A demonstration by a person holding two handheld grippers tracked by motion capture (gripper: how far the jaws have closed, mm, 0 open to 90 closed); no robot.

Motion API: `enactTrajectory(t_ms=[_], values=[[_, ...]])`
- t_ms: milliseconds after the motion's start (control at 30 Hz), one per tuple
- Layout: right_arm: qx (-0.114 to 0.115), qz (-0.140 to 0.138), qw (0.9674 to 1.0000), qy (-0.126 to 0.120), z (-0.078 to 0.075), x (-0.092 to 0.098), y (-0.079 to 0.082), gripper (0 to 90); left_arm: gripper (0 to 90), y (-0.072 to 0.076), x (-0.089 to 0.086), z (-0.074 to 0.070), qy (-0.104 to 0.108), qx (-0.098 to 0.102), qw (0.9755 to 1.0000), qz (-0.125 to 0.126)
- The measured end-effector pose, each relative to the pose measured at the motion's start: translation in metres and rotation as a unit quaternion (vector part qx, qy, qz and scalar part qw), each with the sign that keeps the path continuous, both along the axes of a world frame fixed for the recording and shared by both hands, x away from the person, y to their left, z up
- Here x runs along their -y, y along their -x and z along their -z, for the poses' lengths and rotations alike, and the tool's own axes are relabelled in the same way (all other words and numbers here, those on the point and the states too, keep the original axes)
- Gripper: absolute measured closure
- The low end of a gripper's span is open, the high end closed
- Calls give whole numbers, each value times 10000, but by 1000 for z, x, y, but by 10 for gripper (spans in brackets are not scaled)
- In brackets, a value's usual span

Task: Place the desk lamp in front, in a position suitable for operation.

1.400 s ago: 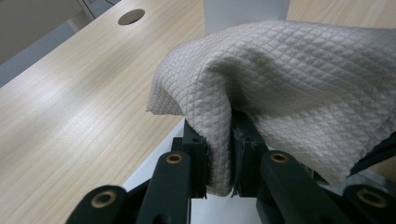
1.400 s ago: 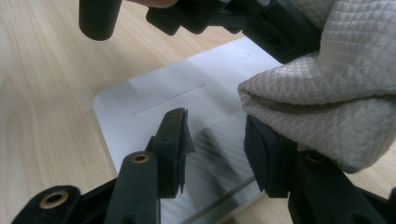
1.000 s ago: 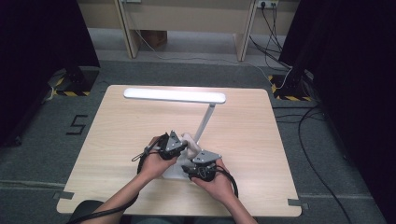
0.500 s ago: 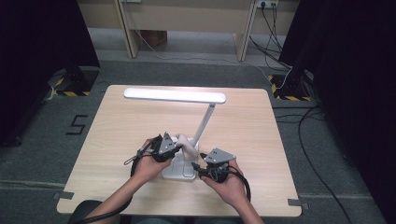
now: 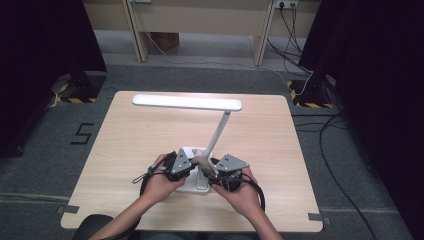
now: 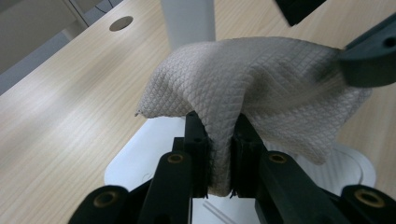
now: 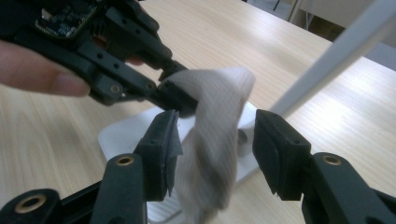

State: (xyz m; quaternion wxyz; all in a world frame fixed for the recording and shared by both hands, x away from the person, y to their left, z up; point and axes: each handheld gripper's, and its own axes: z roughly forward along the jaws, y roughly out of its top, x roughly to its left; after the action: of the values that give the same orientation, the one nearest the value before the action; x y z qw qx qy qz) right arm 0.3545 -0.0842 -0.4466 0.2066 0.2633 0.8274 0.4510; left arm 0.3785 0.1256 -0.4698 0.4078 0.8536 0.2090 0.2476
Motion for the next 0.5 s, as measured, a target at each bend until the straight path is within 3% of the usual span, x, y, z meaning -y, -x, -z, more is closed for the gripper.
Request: enactTrajectory(t_ms=[233, 333, 500], values=[[13, -42, 9999, 149, 4, -4, -4, 555, 789, 5, 6, -2, -11, 25, 9999, 124], [72, -21, 9999, 153, 3, -3, -5, 611, 789, 7, 8, -2, -28, 20, 9998, 178], [-34, -49, 9999, 104, 3, -1, -6, 718, 789, 9, 9, -2, -30, 65, 9998, 179]])
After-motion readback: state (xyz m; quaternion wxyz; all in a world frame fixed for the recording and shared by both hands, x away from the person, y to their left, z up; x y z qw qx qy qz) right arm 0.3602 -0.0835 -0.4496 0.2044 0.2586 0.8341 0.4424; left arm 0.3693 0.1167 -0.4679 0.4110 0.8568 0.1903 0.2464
